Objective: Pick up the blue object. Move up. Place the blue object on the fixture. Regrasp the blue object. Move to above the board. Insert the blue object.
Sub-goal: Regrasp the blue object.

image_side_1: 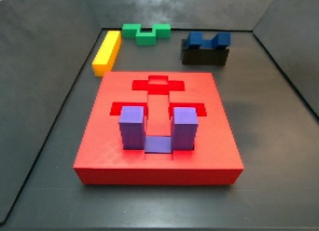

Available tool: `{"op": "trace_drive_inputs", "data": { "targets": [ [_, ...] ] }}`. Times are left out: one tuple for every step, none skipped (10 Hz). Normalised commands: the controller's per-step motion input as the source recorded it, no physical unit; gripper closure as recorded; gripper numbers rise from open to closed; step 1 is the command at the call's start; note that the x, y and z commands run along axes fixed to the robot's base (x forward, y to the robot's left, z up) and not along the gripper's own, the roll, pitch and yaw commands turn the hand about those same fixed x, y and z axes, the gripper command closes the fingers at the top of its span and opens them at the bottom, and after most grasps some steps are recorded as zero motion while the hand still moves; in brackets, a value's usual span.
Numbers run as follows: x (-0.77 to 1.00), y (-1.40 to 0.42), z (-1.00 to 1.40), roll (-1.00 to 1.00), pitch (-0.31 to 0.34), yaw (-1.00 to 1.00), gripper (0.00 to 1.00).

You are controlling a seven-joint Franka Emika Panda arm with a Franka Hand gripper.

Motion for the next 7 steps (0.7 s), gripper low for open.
{"op": "trace_drive_inputs", "data": {
  "targets": [
    [-0.4, -0.47, -0.62, 0.29, -0.1, 0.45, 0.0],
    [-0.56, -0.43, -0.67, 0.25, -0.294, 0.54, 0.0],
    [-0.32, -0.25, -0.51, 0.12, -0.549, 0.66, 0.0],
    [0.0, -0.08, -0.13, 0.17, -0.449, 0.7, 0.0],
    [0.12, -0.01, -0.06, 0.39, -0.2, 0.45, 0.0],
    [-0.07, 0.0, -0.11, 0.59, -0.017, 0.21, 0.0],
    [-0.18, 0.0, -0.19, 0.54, 0.0, 0.16, 0.0]
  ]
}}
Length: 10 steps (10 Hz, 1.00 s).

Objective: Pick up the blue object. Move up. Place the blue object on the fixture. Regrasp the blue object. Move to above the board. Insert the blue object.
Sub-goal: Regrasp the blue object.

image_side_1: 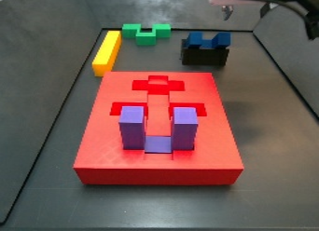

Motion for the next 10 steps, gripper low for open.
{"op": "trace_drive_inputs", "data": {
  "targets": [
    [-0.18, -0.16, -0.31, 0.54, 0.0, 0.05, 0.0],
    [-0.24, -0.2, -0.43, 0.46, 0.0, 0.03, 0.0],
    [-0.09, -0.15, -0.25, 0.26, 0.0, 0.05, 0.0],
    [-0.03, -0.1, -0.21, 0.23, 0.0, 0.04, 0.0],
    [-0.05, -0.07, -0.24, 0.24, 0.0, 0.03, 0.0],
    [0.0, -0.06, -0.31, 0.19, -0.009, 0.03, 0.0],
    [0.0, -0.01, -0.41, 0.17, -0.123, 0.06, 0.0],
    [0.0, 0.0, -0.39, 0.23, -0.091, 0.06, 0.0],
    [0.0, 0.0, -0.38, 0.33, -0.04, 0.07, 0.0],
    [0.0, 0.0, -0.3, 0.34, 0.0, 0.06, 0.0]
  ]
}}
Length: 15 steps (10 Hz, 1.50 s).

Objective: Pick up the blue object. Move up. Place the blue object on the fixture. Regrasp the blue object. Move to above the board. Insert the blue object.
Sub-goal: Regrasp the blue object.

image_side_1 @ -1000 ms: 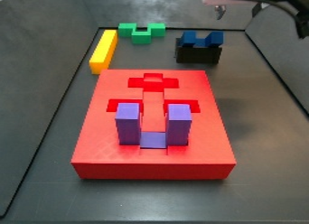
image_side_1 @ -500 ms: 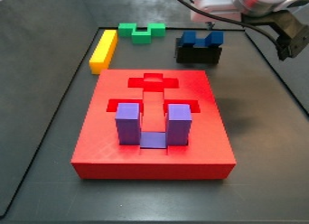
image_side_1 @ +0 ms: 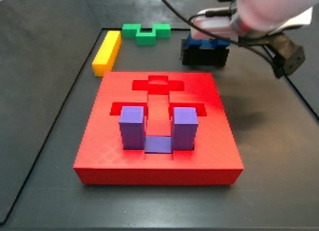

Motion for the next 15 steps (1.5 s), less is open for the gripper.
{"op": "trace_drive_inputs", "data": {
  "targets": [
    [0.02, 0.0, 0.0, 0.19, 0.031, 0.07, 0.0],
    [0.0, 0.0, -0.1, 0.0, 0.0, 0.0, 0.0],
    [0.03, 0.07, -0.23, 0.0, 0.0, 0.0, 0.0],
    [0.0, 0.09, -0.16, 0.08, 0.003, 0.0, 0.0],
    [0.0, 0.07, -0.13, 0.1, 0.0, 0.0, 0.0],
    [0.0, 0.0, 0.0, 0.0, 0.0, 0.0, 0.0],
    [0.0, 0.0, 0.0, 0.0, 0.0, 0.0, 1.0],
    [0.0, 0.0, 0.0, 0.0, 0.0, 0.0, 1.0],
    [0.0, 0.0, 0.0, 0.0, 0.0, 0.0, 1.0],
    [0.0, 0.0, 0.0, 0.0, 0.0, 0.0, 1.0],
    [0.0, 0.0, 0.0, 0.0, 0.0, 0.0, 1.0],
    [0.0, 0.0, 0.0, 0.0, 0.0, 0.0, 1.0],
    [0.0, 0.0, 0.0, 0.0, 0.0, 0.0, 1.0],
    [0.0, 0.0, 0.0, 0.0, 0.0, 0.0, 1.0],
    [0.0, 0.0, 0.0, 0.0, 0.0, 0.0, 1.0]
  ]
}}
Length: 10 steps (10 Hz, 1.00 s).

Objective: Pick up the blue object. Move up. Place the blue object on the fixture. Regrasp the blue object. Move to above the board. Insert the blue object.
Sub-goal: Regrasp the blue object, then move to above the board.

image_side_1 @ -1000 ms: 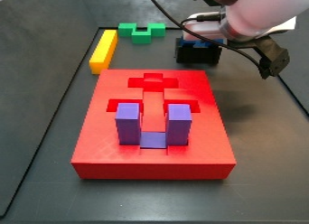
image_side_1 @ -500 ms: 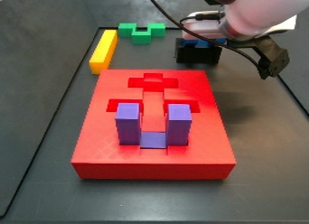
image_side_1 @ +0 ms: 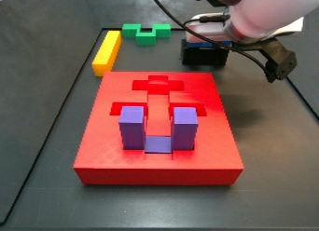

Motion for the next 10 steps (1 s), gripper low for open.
{"op": "trace_drive_inputs", "data": {
  "targets": [
    [0.0, 0.0, 0.0, 0.0, 0.0, 0.0, 1.0],
    [0.0, 0.0, 0.0, 0.0, 0.0, 0.0, 1.0],
    [0.0, 0.0, 0.0, 0.0, 0.0, 0.0, 1.0],
    [0.0, 0.0, 0.0, 0.0, 0.0, 0.0, 1.0],
    [0.0, 0.0, 0.0, 0.0, 0.0, 0.0, 1.0],
    [0.0, 0.0, 0.0, 0.0, 0.0, 0.0, 1.0],
    [0.0, 0.0, 0.0, 0.0, 0.0, 0.0, 1.0],
    [0.0, 0.0, 1.4, 0.0, 0.0, 0.0, 1.0],
    [-0.04, -0.02, 1.4, -0.02, 0.032, 0.02, 1.0],
    [-0.06, 0.0, 1.4, -0.06, 0.013, 0.01, 1.0]
  ]
}}
